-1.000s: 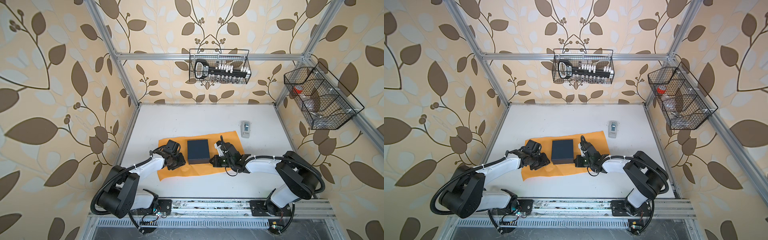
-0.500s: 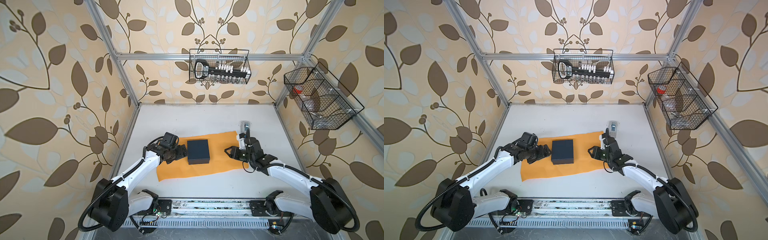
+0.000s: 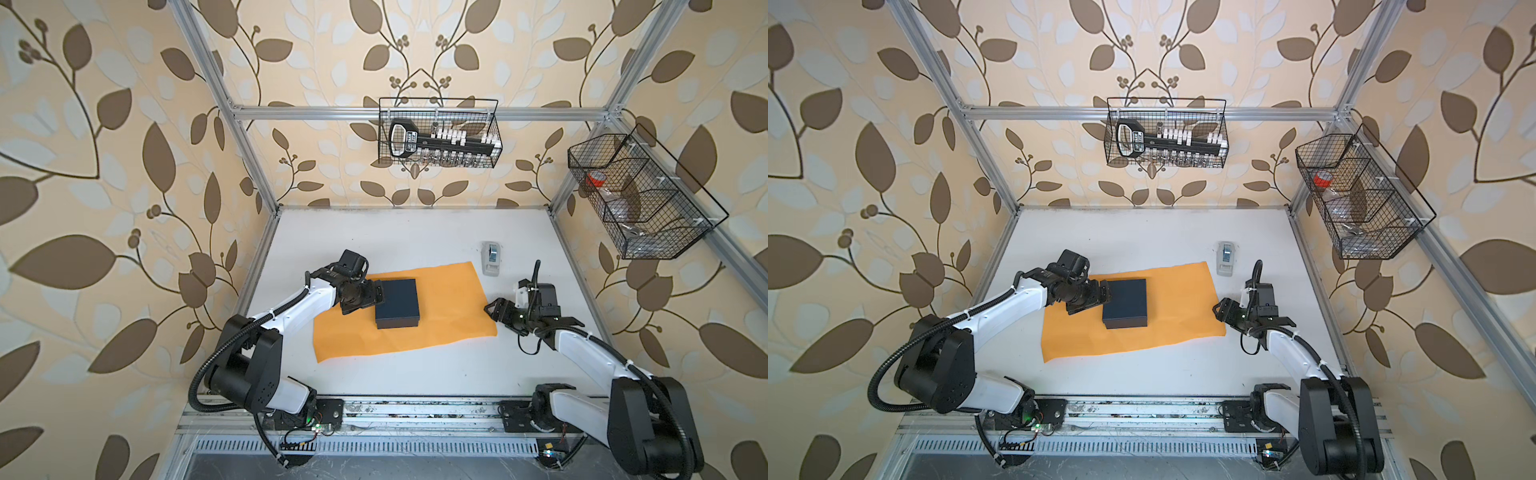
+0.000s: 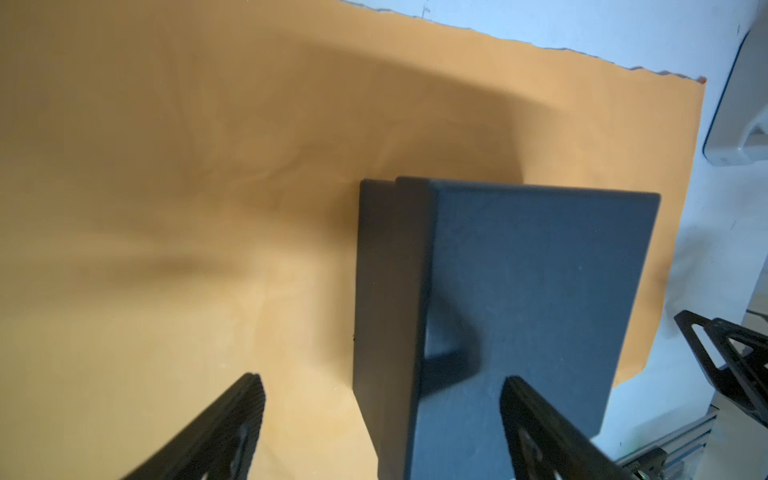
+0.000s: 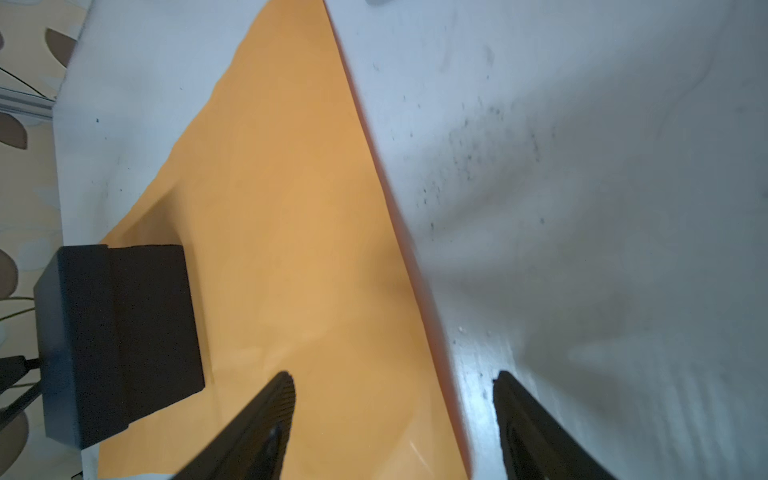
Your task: Wrap the gift box in paper
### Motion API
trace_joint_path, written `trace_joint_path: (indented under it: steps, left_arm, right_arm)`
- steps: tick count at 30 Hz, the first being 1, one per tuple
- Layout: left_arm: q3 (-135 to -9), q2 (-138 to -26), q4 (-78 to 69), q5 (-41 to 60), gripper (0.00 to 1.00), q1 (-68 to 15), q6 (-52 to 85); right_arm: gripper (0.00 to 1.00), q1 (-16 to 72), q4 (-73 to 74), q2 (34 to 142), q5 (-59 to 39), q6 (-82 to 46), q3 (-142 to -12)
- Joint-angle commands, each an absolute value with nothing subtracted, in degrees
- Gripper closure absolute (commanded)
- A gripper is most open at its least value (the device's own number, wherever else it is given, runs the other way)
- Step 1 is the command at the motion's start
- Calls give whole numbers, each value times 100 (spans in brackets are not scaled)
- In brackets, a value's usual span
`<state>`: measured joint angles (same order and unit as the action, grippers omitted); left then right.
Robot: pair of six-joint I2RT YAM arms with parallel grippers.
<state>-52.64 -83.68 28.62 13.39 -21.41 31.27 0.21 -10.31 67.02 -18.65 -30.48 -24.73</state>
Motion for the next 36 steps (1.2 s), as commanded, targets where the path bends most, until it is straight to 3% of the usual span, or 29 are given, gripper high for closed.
trace_joint_path:
  steps: [1, 10, 21, 36]
  left_arm:
    - [-5415, -8500, 2639, 1419, 9, -2153, 2882]
    - [-5549, -8883, 2362, 1660, 10, -2156, 2913]
    - [-5627, -9050, 2222, 1896, 15, -2266, 3096]
    - [-5448, -8900, 2005, 2181, 16, -2408, 3633]
  right_arm:
    - [24, -2, -774, 7009, -2079, -3142, -2624]
    - [26, -7, -558, 7348, -1913, -3273, -2698]
    - [37, 103, 111, 7944, -2665, -3463, -2697]
    - [42, 184, 372, 7721, -3225, -3601, -2693]
